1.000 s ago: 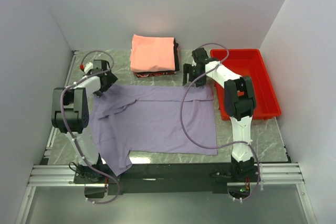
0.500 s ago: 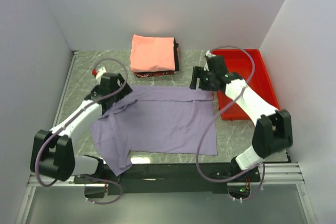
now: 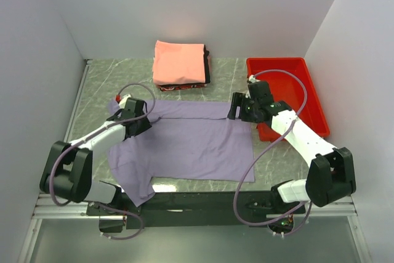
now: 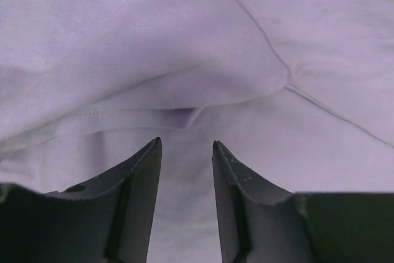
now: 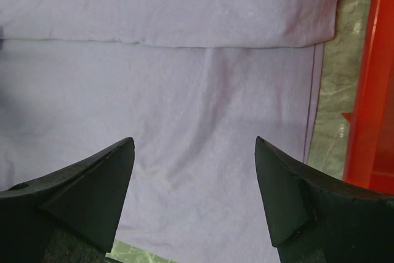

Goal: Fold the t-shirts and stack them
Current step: Fold the tshirt

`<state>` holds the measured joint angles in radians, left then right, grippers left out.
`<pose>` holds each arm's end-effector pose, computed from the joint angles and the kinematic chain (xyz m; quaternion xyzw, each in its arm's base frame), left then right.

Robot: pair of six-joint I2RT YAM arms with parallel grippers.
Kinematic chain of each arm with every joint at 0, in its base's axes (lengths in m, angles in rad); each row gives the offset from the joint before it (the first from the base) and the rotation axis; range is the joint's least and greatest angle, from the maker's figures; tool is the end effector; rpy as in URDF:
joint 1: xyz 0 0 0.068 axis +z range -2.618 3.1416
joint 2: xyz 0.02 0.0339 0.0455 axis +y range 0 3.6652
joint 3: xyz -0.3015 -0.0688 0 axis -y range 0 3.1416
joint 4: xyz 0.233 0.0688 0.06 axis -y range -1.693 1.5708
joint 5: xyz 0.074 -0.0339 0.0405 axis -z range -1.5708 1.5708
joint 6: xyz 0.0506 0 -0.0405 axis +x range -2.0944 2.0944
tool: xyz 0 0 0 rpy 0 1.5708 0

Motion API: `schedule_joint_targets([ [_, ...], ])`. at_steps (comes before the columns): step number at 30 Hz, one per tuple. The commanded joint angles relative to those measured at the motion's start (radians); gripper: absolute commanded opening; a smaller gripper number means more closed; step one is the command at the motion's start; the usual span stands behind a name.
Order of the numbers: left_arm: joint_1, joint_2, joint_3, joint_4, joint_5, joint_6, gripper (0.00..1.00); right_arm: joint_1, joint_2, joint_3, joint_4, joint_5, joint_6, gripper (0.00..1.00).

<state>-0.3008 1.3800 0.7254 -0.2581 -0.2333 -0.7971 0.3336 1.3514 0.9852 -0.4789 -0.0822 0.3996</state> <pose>0.2514 -0.0657 0.2178 -0.2673 0.9019 -0.0735 0.3313 0.2594 0.0943 0.2873 0.0162 0.9341 0.1630 0.3173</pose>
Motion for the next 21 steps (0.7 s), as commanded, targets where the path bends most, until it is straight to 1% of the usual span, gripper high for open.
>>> schedule_joint_targets([
  [1,0.0,0.045,0.048,0.025,-0.015,0.033,0.44,0.001,-0.047,-0.02,0.008,0.032,0.002,0.85],
  [6,0.002,0.096,0.074,0.037,-0.037,0.038,0.41,-0.001,-0.064,-0.033,0.017,0.039,-0.007,0.85],
  [11,0.002,0.166,0.106,0.039,-0.043,0.039,0.35,0.001,-0.052,-0.028,0.01,0.051,-0.01,0.85],
  [13,0.002,0.188,0.117,0.034,-0.046,0.044,0.31,-0.001,-0.049,-0.029,0.01,0.056,-0.01,0.85],
  [16,0.002,0.214,0.128,0.026,-0.057,0.039,0.3,0.001,-0.048,-0.03,0.013,0.056,-0.011,0.85],
  [18,0.002,0.218,0.126,0.026,-0.058,0.032,0.25,-0.001,-0.047,-0.028,0.011,0.058,-0.012,0.85],
  [19,0.002,0.218,0.124,0.023,-0.06,0.033,0.2,0.001,-0.046,-0.028,0.011,0.059,-0.013,0.85],
  [21,0.0,0.208,0.121,0.019,-0.061,0.026,0.15,0.001,-0.046,-0.026,0.008,0.061,-0.013,0.85],
])
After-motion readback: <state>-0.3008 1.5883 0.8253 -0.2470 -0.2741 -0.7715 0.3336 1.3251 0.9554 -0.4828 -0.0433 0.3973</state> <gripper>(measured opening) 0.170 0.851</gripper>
